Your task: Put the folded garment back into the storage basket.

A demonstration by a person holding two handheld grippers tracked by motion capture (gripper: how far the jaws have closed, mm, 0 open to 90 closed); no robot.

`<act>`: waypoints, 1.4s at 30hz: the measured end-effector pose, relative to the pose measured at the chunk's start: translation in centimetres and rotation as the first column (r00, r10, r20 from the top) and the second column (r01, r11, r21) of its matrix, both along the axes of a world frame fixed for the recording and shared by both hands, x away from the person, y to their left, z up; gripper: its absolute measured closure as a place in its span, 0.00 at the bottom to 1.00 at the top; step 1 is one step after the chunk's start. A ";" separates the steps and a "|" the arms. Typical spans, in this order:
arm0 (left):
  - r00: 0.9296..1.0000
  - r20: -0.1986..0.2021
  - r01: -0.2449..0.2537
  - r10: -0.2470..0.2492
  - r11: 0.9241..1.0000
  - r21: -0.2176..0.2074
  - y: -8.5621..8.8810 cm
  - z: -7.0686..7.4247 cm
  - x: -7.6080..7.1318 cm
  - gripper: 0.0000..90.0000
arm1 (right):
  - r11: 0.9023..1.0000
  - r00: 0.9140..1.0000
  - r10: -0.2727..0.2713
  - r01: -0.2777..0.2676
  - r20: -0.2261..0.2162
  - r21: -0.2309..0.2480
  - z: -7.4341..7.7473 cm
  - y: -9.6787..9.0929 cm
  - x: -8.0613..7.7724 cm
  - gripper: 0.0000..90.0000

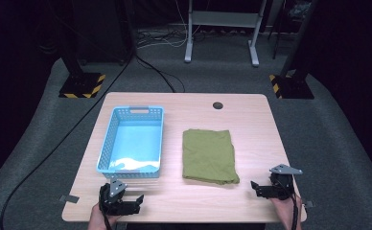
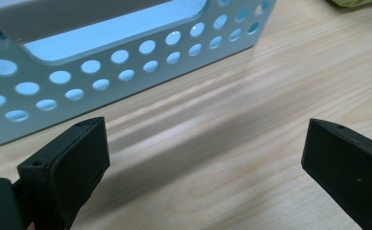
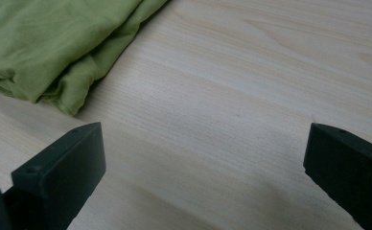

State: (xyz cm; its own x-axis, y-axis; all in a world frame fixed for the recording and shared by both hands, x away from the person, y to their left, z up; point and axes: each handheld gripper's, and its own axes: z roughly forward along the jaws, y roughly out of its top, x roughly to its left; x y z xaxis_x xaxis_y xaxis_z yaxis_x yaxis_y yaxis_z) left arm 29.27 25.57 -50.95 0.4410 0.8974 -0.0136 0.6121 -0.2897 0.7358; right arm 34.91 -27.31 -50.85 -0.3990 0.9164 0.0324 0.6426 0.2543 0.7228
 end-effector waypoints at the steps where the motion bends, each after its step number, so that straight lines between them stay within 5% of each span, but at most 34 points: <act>1: 1.000 -0.002 0.008 -0.008 1.000 0.002 -0.1 0.0 0.0 0.02 | 1.000 1.000 0.002 -0.002 0.001 0.001 0.1 0.0 0.0 0.00; 42: 0.989 -0.016 0.146 -0.146 0.989 -0.009 -4.4 0.0 0.5 0.02 | 0.999 0.999 0.043 -0.043 0.003 0.018 1.6 1.3 0.0 0.00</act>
